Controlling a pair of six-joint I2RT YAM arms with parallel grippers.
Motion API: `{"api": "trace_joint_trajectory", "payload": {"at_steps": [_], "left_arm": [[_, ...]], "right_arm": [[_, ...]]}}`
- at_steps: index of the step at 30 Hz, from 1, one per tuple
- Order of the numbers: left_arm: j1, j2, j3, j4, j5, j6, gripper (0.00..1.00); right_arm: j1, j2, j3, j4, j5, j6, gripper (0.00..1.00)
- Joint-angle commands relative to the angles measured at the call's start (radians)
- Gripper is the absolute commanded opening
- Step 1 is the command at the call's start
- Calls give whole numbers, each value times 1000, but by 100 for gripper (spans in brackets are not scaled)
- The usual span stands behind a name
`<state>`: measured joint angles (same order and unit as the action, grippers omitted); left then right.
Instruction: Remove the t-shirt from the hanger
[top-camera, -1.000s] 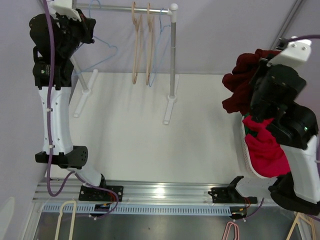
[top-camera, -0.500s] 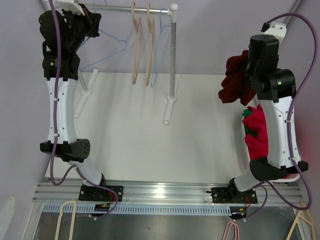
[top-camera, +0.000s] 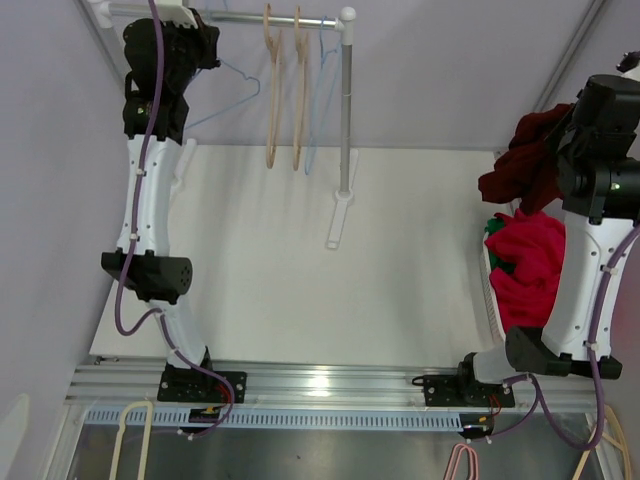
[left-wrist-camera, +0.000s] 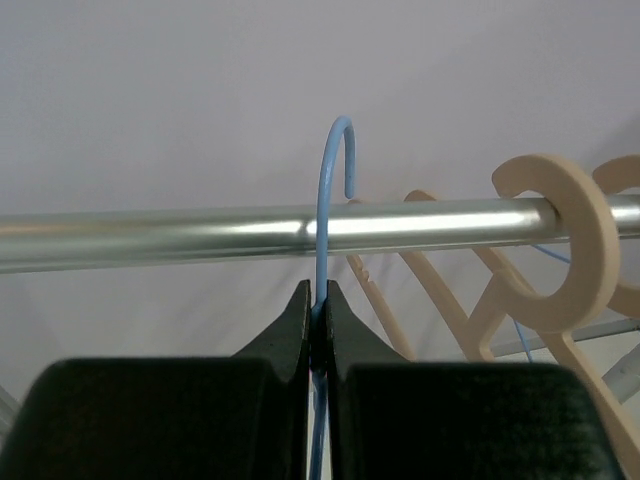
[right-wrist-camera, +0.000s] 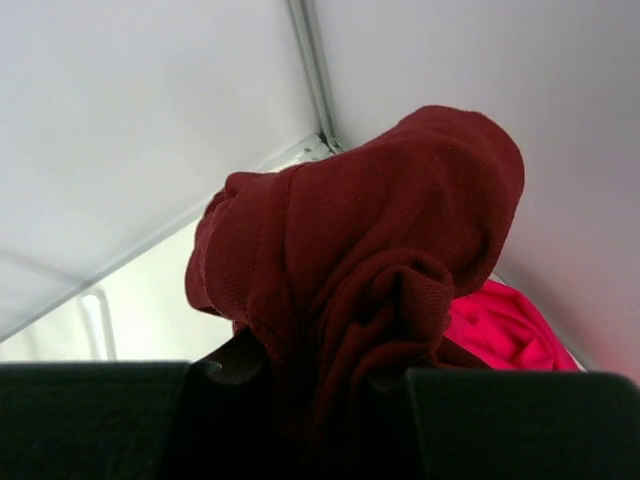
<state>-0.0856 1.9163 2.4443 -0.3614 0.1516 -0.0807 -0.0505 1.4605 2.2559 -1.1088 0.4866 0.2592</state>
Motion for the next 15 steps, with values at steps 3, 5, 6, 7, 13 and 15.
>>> {"api": "trace_joint_trajectory", "payload": {"at_steps": [3, 5, 6, 7, 13, 15], "left_arm": [[-26, 1, -40, 79, -26, 25, 1], [-43, -20, -96, 96, -33, 41, 1], [-48, -28, -111, 105, -37, 44, 1], [-52, -37, -141, 119, -37, 41, 1], [-74, -80, -243, 162, 6, 4, 1], [-85, -86, -260, 165, 0, 10, 1]], "right_arm": [[-2, -58, 56, 10, -13, 3, 0], [-9, -66, 44, -2, 4, 8, 0], [-14, -74, 30, -2, 3, 14, 0], [-23, -84, -7, 3, 0, 21, 0], [-273, -124, -134, -2, -297, 77, 0], [-325, -158, -214, 18, -328, 101, 0]]}}
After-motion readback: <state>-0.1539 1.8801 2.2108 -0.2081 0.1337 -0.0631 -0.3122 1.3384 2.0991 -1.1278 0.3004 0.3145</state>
